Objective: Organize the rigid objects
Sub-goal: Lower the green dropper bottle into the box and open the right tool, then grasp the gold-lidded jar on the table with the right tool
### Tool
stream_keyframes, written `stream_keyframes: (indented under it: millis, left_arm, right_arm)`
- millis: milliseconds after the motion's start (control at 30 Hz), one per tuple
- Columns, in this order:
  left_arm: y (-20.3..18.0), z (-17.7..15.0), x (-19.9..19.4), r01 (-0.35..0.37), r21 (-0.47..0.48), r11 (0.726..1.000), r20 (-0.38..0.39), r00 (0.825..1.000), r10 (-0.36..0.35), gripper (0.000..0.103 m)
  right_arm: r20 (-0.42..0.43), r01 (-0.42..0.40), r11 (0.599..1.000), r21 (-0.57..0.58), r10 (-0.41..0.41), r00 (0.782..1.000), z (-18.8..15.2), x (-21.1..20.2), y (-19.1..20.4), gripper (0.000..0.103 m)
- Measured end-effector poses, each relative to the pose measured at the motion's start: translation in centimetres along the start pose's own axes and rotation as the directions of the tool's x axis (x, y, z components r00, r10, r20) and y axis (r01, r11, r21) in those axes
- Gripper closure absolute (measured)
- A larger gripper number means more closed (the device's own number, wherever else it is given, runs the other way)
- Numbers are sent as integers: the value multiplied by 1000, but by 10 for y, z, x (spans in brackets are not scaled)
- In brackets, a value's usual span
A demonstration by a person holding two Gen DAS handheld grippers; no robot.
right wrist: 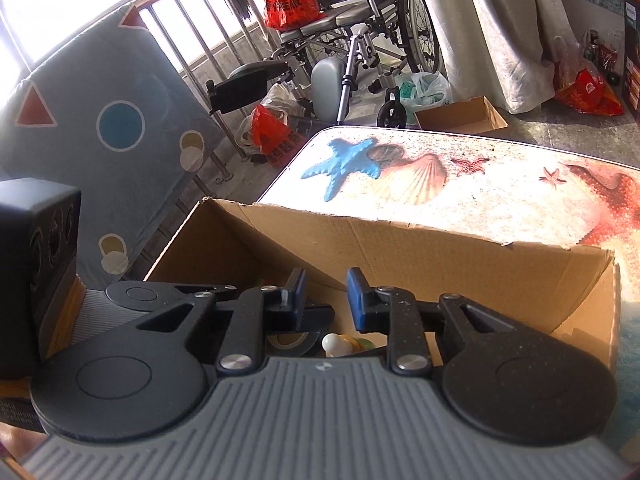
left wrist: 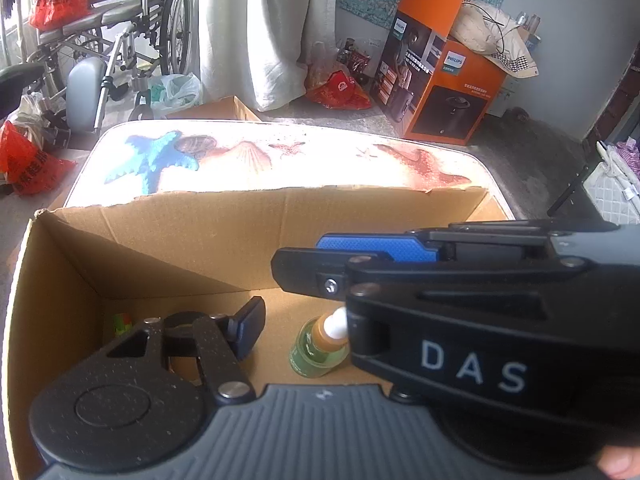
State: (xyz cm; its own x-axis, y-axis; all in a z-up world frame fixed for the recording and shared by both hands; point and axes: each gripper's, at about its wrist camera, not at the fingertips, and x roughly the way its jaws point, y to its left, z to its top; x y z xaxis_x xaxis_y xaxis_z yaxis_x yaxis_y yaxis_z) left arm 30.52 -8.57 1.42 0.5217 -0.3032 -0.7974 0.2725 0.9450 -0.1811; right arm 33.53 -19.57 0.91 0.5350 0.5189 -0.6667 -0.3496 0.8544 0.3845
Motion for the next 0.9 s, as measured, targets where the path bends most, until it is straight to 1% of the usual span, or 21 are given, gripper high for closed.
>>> stream_keyframes:
  millis: [100,133,167,200,267,367,433,500,533,600,733,833,900]
  left_arm:
    - [-5,-5,-25,20,16,1000,48,999,-21,26]
    - [-7,-8,-35,28,16,999,66,997,-29,23]
    - [-7,-11,-45,41,13,999,87,995,-42,22]
    - [-7,-16,-57,61,10,998,109,992,-62,20]
    - [-7,-30,-88,108,6,994,155,982,-108,13]
    - [-9,-61,-130,151,38,988,209,966,-155,7]
    - [-9,-85,-153,178,71,981,226,955,-190,4]
    - [-7,-111,-170,195,99,976,228,950,-213,3]
    - [-5,-124,-176,197,108,975,228,949,-217,3]
    - [-1,-152,-182,198,124,972,217,951,-221,3]
    - [3,-197,-176,165,154,974,168,967,-191,3]
    - [6,-221,-157,119,175,977,140,980,-144,3]
    - [8,-232,-143,85,184,979,135,985,-111,3]
  right_arm:
    - [51,-26,999,26,24,998,-1,-31,5,80]
    - [68,-41,998,38,39,997,-2,-43,6,80]
    - [87,-59,997,48,55,995,-3,-56,8,80]
    - [108,-78,995,57,71,992,-6,-71,10,80]
    - [157,-113,991,68,102,982,-16,-108,16,78]
    - [231,-178,981,78,156,960,-45,-166,26,73]
    - [254,-203,976,83,176,951,-69,-195,32,69]
    - [261,-193,977,88,164,951,-98,-219,38,62]
    - [258,-186,978,91,158,953,-112,-228,41,61]
    - [251,-183,977,112,151,956,-141,-241,45,60]
    - [234,-186,966,178,142,962,-191,-249,52,58]
    - [204,-192,954,231,145,968,-220,-230,57,57]
    - [190,-199,945,259,152,970,-233,-207,60,57]
